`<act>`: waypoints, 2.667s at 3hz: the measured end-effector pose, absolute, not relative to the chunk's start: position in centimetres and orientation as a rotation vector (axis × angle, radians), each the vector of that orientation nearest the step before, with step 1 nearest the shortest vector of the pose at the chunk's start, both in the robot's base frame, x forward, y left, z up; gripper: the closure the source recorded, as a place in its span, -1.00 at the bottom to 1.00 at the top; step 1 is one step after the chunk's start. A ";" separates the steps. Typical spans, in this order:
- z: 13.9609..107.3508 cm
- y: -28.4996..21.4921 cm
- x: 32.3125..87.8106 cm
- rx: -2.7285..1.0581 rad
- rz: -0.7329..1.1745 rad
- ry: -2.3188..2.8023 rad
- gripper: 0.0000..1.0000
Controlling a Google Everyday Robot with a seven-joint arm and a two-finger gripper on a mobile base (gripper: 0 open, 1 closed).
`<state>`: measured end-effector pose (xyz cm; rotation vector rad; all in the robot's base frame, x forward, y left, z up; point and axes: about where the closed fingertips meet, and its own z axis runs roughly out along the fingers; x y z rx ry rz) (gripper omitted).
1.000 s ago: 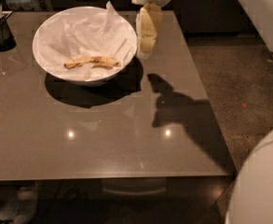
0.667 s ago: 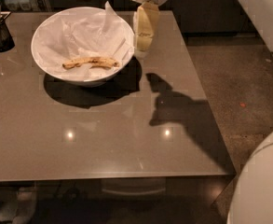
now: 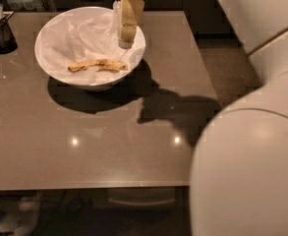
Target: Pick banana from white bowl
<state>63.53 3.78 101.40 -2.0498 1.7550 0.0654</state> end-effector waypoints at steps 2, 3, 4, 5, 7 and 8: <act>100.5 6.9 66.5 -2.033 0.131 1.762 -1.00; 98.5 7.0 67.2 -2.013 0.187 1.824 -0.92; 96.6 7.0 67.6 -2.001 0.235 1.875 -0.65; 95.6 7.1 68.0 -2.000 0.260 1.899 -0.29; 93.4 7.9 69.3 -2.010 0.290 1.921 -0.28; 92.1 8.2 70.0 -2.015 0.302 1.934 -0.26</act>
Offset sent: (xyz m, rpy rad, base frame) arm 0.0232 0.0147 -0.0199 -0.0249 0.1611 -0.0173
